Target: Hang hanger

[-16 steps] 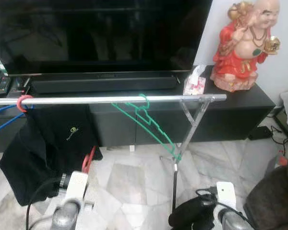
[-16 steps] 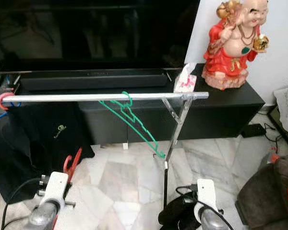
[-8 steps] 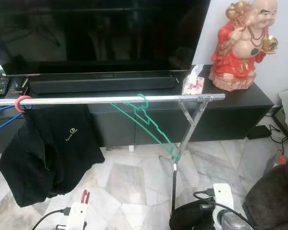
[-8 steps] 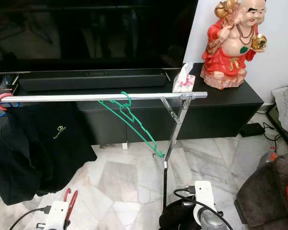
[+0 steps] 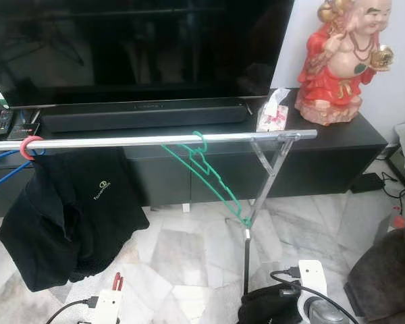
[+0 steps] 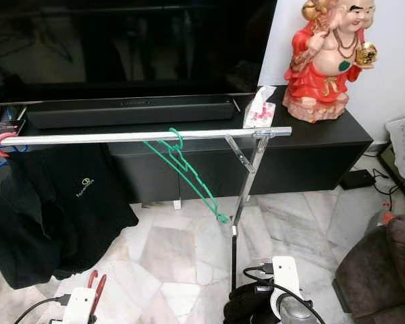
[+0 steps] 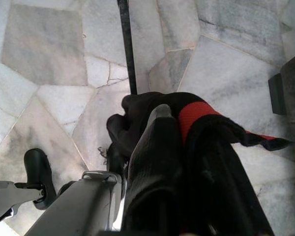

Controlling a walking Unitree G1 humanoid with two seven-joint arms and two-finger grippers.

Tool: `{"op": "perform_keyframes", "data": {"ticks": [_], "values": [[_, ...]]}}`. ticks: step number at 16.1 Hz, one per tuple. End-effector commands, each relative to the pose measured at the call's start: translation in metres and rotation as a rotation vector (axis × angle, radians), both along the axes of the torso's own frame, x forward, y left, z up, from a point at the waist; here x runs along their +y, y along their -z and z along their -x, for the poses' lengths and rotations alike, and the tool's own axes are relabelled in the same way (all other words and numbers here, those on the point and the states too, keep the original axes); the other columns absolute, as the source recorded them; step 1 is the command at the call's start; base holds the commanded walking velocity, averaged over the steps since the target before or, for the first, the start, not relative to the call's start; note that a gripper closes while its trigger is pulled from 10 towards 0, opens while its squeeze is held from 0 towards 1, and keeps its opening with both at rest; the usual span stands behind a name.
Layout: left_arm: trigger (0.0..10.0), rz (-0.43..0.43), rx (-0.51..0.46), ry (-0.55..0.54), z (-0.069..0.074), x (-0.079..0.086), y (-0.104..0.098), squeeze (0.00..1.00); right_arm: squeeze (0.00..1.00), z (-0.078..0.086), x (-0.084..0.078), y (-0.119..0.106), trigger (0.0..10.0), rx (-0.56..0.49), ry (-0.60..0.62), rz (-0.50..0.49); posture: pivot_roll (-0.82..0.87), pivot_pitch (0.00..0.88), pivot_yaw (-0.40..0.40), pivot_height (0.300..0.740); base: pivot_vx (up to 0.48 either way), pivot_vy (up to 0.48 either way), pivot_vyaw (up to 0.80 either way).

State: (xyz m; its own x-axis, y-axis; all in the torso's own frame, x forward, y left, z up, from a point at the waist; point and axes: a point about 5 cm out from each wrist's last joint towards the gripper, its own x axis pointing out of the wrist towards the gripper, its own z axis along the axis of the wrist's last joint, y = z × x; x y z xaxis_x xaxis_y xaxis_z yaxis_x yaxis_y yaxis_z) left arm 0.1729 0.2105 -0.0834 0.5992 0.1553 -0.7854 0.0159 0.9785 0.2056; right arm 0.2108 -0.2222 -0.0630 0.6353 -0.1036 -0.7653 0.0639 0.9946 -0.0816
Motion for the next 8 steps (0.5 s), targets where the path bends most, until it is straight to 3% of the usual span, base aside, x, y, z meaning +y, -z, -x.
{"op": "perform_keyframes", "data": {"ticks": [1, 3, 8], "values": [[10.0, -0.013, 0.034, -0.005, 0.006, 0.003, 0.003, 0.00, 0.00, -0.001, -0.001, -0.001, 10.0, -0.001, 0.014, -0.001, -0.11, 0.052, -0.008, 0.740, 0.000, 0.000, 0.00], [10.0, -0.006, 0.052, -0.007, 0.012, 0.002, 0.006, 0.00, 0.00, 0.001, -0.003, 0.000, 10.0, 0.005, 0.017, 0.003, -0.10, 0.042, -0.011, 0.740, -0.129, 0.000, 0.00], [10.0, -0.004, 0.080, 0.000, 0.019, 0.004, 0.008, 0.00, 0.00, 0.000, -0.002, 0.000, 10.0, 0.001, 0.018, -0.001, -0.11, 0.030, -0.003, 0.740, -0.313, 0.000, 0.00]]}}
